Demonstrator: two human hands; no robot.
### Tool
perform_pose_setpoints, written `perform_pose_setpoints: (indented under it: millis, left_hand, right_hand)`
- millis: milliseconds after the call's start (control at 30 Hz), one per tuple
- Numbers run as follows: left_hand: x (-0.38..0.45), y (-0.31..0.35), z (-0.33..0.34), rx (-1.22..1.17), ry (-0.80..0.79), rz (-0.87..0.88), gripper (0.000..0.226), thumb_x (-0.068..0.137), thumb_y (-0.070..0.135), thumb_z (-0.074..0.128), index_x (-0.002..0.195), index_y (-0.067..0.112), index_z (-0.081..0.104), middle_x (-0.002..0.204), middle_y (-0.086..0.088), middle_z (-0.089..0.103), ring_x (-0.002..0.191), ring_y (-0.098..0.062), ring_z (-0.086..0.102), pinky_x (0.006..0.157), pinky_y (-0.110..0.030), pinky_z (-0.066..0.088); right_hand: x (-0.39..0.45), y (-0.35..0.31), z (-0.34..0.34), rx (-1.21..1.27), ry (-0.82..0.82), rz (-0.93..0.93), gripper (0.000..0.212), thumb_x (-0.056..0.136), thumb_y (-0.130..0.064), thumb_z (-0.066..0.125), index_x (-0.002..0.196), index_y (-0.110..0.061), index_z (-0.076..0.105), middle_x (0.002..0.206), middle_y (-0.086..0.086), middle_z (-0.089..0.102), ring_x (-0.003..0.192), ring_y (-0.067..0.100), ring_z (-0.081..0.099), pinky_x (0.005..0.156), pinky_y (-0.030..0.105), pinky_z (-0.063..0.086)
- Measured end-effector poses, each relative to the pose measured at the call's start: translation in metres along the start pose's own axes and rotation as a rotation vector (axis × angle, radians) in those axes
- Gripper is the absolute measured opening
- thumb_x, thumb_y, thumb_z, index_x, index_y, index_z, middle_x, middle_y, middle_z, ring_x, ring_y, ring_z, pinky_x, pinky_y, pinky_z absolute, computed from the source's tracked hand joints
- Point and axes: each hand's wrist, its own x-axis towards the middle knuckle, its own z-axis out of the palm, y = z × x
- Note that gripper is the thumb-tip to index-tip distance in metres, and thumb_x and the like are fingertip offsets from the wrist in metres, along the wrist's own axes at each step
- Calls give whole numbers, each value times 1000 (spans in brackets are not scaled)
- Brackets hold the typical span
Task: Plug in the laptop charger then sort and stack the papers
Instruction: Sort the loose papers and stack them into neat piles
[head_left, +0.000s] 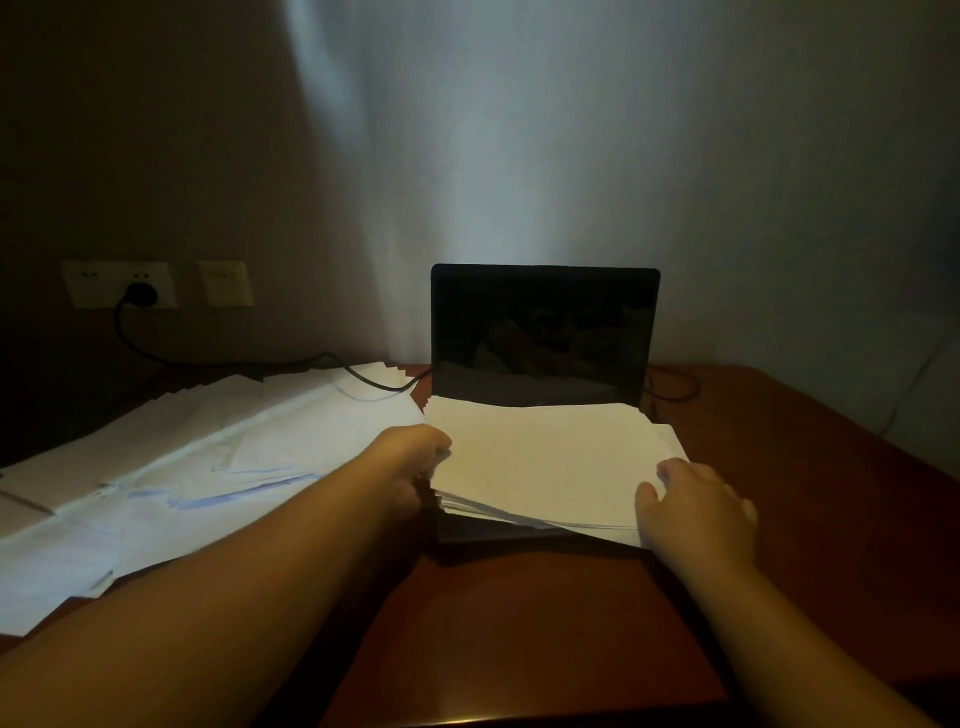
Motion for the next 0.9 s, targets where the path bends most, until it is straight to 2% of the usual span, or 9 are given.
perform_pose_setpoints:
  millis: [67,133,167,267,367,500,633,800,900]
  left_hand:
    - [0,5,2,79,-51,-19,41,102,12,52,142,6,47,148,-15,44,119,-35,50,96,-44,47]
    - [-1,5,4,168,-28,-30,39,98,4,55,137,2,49,146,-19,43,92,-33,53,72,-39,54]
    - [1,3,4,202,-12,-20,37,97,1,56,133,-1,51,141,-21,45,90,-32,52,73,-38,54]
    - [12,-6,1,342,21,127,34,93,-7,58,125,4,52,128,-17,50,114,-36,49,100,-45,49]
    - [15,-10,-9,323,-4,230,46,90,-14,56,128,12,48,127,-11,49,123,-36,46,110,-49,39]
    - [12,-16,-30,256,-23,348,50,87,-17,54,122,18,49,128,-10,53,122,-34,48,110,-47,40]
    - [5,-19,-49,160,-40,453,49,84,-17,54,110,24,55,120,-12,61,112,-32,57,88,-38,50]
    - [0,-15,-56,45,-45,549,53,88,-16,54,119,27,55,122,-8,63,108,-27,62,79,-31,52]
    - [-3,-7,-54,44,-10,618,56,90,-9,60,127,31,50,120,-2,60,110,-26,59,82,-34,53]
  right_hand:
    - [-1,-2,2,31,2,-35,40,95,-46,43,130,-30,54,131,-2,57,117,19,54,103,43,44]
    - [-1,-2,2,63,8,-54,40,95,-45,42,130,-30,55,129,-3,57,114,18,54,97,41,50]
    - [-1,-2,2,72,13,-59,40,95,-45,43,131,-30,54,129,-3,57,114,18,54,95,40,51]
    - [-1,0,-1,127,4,-59,40,96,-45,46,132,-29,53,133,-3,53,112,17,55,82,32,52]
    - [-3,-2,-5,263,-18,-39,45,96,-43,52,137,-27,48,142,-2,48,114,17,56,73,27,45]
    - [-2,-4,-16,445,-26,31,57,95,-41,58,144,-22,37,144,2,47,123,26,53,87,37,50]
    - [8,-7,-30,803,-73,140,70,92,-35,65,149,-17,30,142,8,52,124,32,54,96,46,48]
    - [11,-20,-36,1176,-272,170,23,96,-18,61,119,-18,61,111,3,67,94,21,64,75,35,52]
    - [16,-23,-47,1219,-146,56,11,96,-16,60,106,-21,60,97,-3,66,84,14,63,60,27,47]
